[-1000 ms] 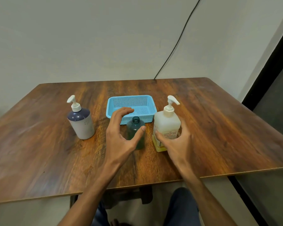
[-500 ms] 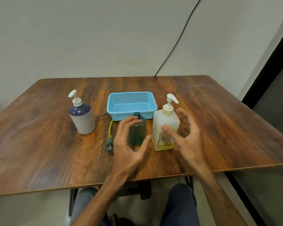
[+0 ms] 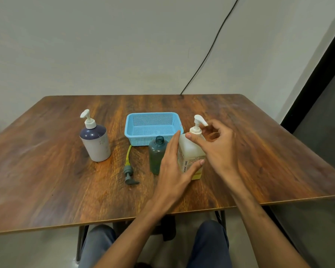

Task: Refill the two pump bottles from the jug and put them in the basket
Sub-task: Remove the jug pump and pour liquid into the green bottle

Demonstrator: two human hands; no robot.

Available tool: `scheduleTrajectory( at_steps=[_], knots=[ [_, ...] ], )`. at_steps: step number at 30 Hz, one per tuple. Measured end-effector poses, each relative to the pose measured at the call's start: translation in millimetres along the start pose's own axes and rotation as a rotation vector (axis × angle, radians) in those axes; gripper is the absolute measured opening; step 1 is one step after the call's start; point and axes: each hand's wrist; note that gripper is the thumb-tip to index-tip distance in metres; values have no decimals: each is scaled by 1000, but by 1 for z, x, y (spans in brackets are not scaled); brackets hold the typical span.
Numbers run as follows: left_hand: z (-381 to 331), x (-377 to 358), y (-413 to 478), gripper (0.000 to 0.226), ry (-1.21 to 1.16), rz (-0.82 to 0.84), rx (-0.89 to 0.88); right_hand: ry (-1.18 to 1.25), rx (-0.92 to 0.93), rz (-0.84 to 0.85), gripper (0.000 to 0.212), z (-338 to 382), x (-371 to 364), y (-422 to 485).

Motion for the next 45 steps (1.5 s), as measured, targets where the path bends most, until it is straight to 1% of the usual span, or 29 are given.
scheduleTrajectory(
  at_steps=[2, 6, 8, 10, 13, 15, 17, 20, 23, 26, 27, 29, 32, 35, 39, 41, 43, 45],
  knots=[
    [2, -6, 5, 94, -20, 15, 17, 17, -11, -12, 31, -2, -1, 1],
    [9, -10, 12, 80, -5, -26, 5, 42, -24, 17, 31, -8, -2, 3],
    [12, -9, 14, 79, 7, -29, -4, 70, -27, 60, 32, -10, -1, 5],
    [13, -9, 14, 79, 10, -22, -6, 90, -46, 137, 29, -13, 2, 8],
    [13, -9, 14, 79, 6, -9, -4, 194, -83, 226, 30, -11, 9, 11],
    [14, -9, 14, 78, 7, -8, -12, 187, -53, 192, 38, -9, 6, 10],
    [15, -9, 14, 77, 11, -9, -22, 144, -20, 95, 41, -6, -2, 5],
    [15, -8, 14, 78, 19, -18, -30, 194, -27, 12, 35, -5, -8, 3],
    [15, -8, 15, 80, 21, -20, -32, 230, -61, 65, 30, -10, -1, 5],
    [15, -8, 14, 79, 10, -16, -31, 252, -71, 124, 37, -11, 5, 4],
    [15, -8, 14, 79, 9, -17, -33, 245, -61, 123, 40, -9, 3, 3],
    [16, -9, 14, 78, 3, -15, -37, 209, -46, 70, 43, -6, -2, 1],
    [16, -9, 13, 79, 2, -13, -35, 171, -33, 0, 35, -6, -6, 1],
    [15, -9, 13, 79, 5, -12, -32, 173, -42, 46, 29, -12, -2, 4],
    [17, -10, 13, 78, 10, -14, -34, 181, -53, 99, 38, -13, -1, 4],
    [18, -10, 13, 77, 14, -16, -41, 158, -39, 59, 38, -11, -6, 0],
    [18, -10, 13, 76, 13, -15, -41, 108, -11, -19, 35, -8, -11, -3],
    [17, -10, 12, 77, 12, -12, -37, 91, 0, -46, 30, -8, -13, -2]
  ],
)
Point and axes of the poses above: each hand's wrist, its own y-axis towards the middle knuckle, its own x-axis out of the back of the hand, z = x × y, and after that the axes turned 7 degrees about x, right-handed
